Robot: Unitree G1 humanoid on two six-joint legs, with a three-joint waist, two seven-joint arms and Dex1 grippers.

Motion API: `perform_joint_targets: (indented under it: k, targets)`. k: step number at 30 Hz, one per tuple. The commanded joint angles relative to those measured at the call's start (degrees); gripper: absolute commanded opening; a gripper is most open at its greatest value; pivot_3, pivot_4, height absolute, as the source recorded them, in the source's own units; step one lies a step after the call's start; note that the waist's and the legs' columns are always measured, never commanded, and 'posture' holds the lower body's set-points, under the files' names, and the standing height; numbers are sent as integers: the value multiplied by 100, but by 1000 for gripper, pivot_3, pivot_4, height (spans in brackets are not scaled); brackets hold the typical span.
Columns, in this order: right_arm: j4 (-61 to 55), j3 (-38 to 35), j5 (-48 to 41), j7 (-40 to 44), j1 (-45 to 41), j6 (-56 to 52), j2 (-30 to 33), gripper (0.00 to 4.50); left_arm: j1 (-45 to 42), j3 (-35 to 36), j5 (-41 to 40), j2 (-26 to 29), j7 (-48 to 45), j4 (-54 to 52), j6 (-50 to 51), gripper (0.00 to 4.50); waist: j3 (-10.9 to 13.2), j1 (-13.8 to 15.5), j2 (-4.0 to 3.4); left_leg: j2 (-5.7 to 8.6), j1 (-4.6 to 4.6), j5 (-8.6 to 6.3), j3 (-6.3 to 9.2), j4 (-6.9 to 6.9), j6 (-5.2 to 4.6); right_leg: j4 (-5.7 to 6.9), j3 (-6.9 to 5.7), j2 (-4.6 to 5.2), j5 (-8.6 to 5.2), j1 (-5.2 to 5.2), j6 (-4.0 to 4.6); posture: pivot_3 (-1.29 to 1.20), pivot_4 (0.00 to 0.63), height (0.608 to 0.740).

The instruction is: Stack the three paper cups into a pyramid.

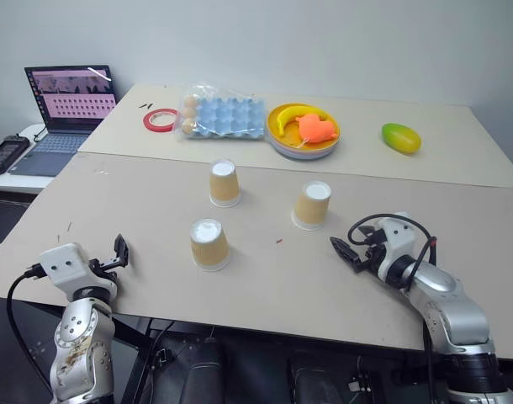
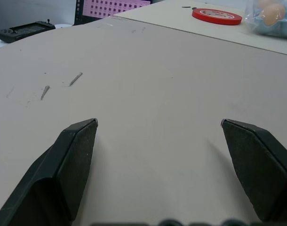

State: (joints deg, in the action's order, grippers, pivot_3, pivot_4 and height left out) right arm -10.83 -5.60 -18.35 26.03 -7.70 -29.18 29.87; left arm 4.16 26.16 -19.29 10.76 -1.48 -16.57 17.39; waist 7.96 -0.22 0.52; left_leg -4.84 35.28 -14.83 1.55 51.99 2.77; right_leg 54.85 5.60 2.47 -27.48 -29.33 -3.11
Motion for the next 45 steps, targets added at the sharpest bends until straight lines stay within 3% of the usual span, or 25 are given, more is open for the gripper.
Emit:
perform_joint_targets:
  k: [1,6,12,17,19,25,34,45]
  targets:
    - [73,-17,147,-99,92,-37,-46,4466,-59,-54,-79,172,-192,24,86,4500,0,0,0,0,0,0,0,0,0,0,0,0,0,0,0,0,150,645]
    - [55,134,154,121,-56,-67,69,4466,184,-118,-380,821,-1133,-248,235,4500,5,-44,11,-2,4,0,-1,0,1,3,-1,0,-2,-8,2,0,150,645]
    - [-791,470,-416,1978,-246,-258,1297,4466,767,-13,-912,2044,-2676,-707,504,4500,8,-73,15,-6,89,-2,-6,-7,3,5,1,1,9,-88,22,0,150,645]
    - [-1477,333,-1401,3497,-635,-556,2211,4466,828,147,-1308,2955,-3677,-832,705,4500,37,-74,5,-5,99,-2,0,-34,2,5,-7,0,16,-88,4,0,150,645]
    - [-1657,380,-1642,3730,-938,-654,2329,4466,763,133,-1418,3201,-3934,-875,786,4500,44,-85,5,-7,92,-2,2,-38,2,3,-11,0,14,-92,7,0,150,645]
    - [-2080,719,-1839,3672,-1659,-860,2143,4466,356,-130,-1639,3628,-4477,-967,972,4500,64,-96,7,-10,85,-2,0,-35,3,-4,-12,0,1,-101,31,0,150,645]
    - [-2228,679,-1773,3220,-1457,-992,1991,4466,-174,-592,-2116,4016,-5275,-1172,1329,4500,71,-86,8,-6,89,0,2,-70,1,-40,-14,0,21,-77,-2,0,150,645]
    - [-2505,494,-1876,2705,-1197,-1096,1970,4466,-1405,-1564,-1465,3855,-5625,69,956,4500,80,-113,5,-5,83,9,3,-73,-9,-29,-13,-3,23,-76,-1,0,150,645]
